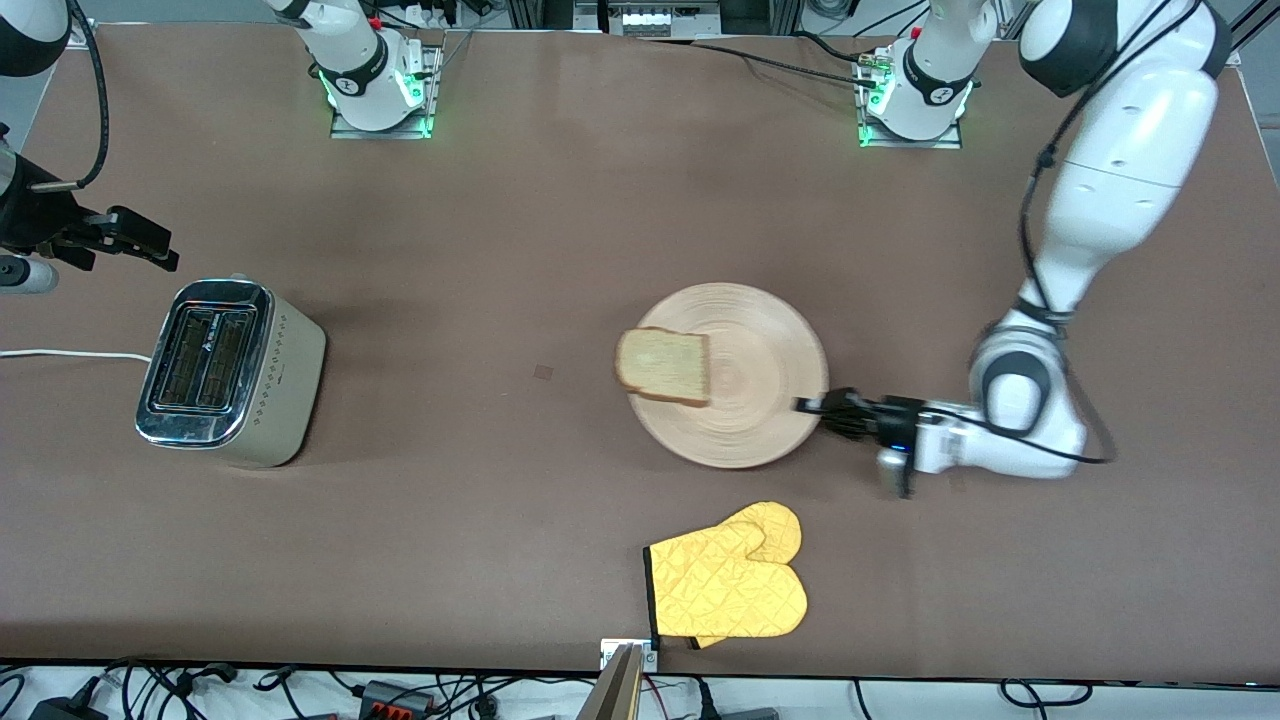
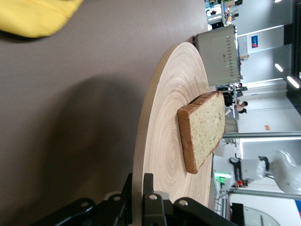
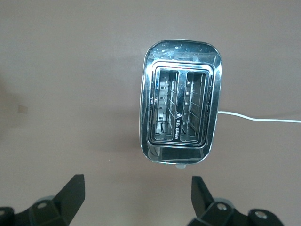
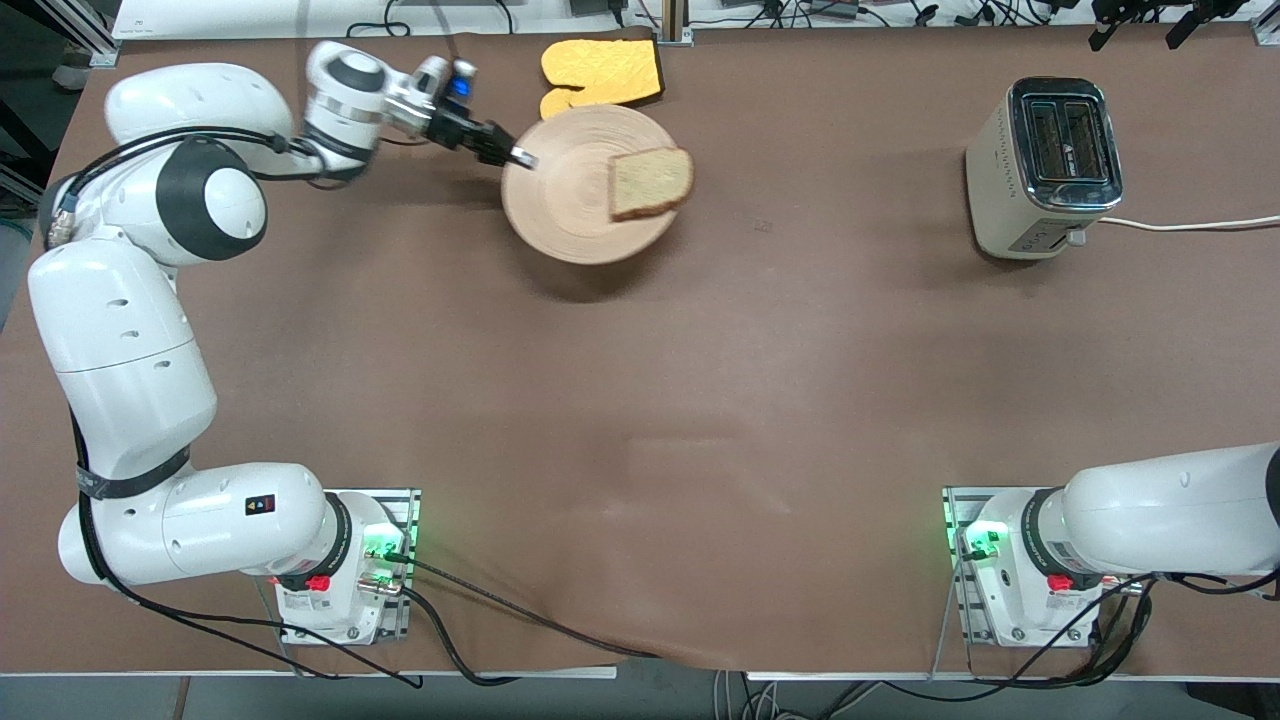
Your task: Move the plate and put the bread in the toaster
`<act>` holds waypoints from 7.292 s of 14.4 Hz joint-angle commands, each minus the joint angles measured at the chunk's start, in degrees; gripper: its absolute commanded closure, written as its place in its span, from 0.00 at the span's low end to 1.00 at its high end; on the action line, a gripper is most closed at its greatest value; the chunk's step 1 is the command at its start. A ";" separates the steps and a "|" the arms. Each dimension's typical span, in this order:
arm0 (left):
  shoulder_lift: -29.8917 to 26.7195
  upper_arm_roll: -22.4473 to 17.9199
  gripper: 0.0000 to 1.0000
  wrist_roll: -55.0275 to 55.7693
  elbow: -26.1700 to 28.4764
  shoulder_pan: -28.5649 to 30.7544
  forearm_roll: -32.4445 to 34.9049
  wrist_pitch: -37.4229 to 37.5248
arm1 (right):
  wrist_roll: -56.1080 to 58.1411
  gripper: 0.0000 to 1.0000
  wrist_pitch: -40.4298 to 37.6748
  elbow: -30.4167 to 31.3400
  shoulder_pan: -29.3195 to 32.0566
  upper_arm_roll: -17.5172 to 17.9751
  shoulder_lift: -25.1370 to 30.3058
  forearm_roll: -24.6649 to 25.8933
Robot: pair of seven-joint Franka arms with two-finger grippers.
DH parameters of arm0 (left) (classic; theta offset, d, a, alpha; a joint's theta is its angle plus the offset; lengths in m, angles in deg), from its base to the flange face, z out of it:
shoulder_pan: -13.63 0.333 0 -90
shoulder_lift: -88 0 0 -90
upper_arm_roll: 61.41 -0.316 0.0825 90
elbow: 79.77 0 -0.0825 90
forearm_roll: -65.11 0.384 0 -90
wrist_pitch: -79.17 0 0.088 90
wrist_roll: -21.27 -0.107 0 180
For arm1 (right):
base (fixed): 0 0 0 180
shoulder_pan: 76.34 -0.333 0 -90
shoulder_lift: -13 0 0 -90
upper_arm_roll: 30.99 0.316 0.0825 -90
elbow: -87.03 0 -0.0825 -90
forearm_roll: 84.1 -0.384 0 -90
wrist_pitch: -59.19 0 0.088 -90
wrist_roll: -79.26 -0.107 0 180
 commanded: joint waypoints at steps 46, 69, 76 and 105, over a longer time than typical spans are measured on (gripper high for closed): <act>-39.51 -3.01 0.00 36.88 -5.77 0.05 61.56 30.10 | -1.64 0.00 18.83 6.17 -20.06 1.14 -33.35 -40.12; -56.41 -19.38 0.00 48.16 11.57 -9.89 54.52 13.22 | -1.11 1.00 -2.04 -14.53 -19.45 -7.72 -29.31 -20.05; -56.23 -19.29 0.00 49.83 10.34 -7.61 49.51 13.22 | -0.41 1.00 -11.05 -21.07 -19.54 -13.96 -25.62 4.86; -55.80 -17.44 0.00 50.62 6.12 -8.31 52.94 17.70 | -4.44 1.00 -20.63 -21.07 -16.72 -16.44 -26.58 7.96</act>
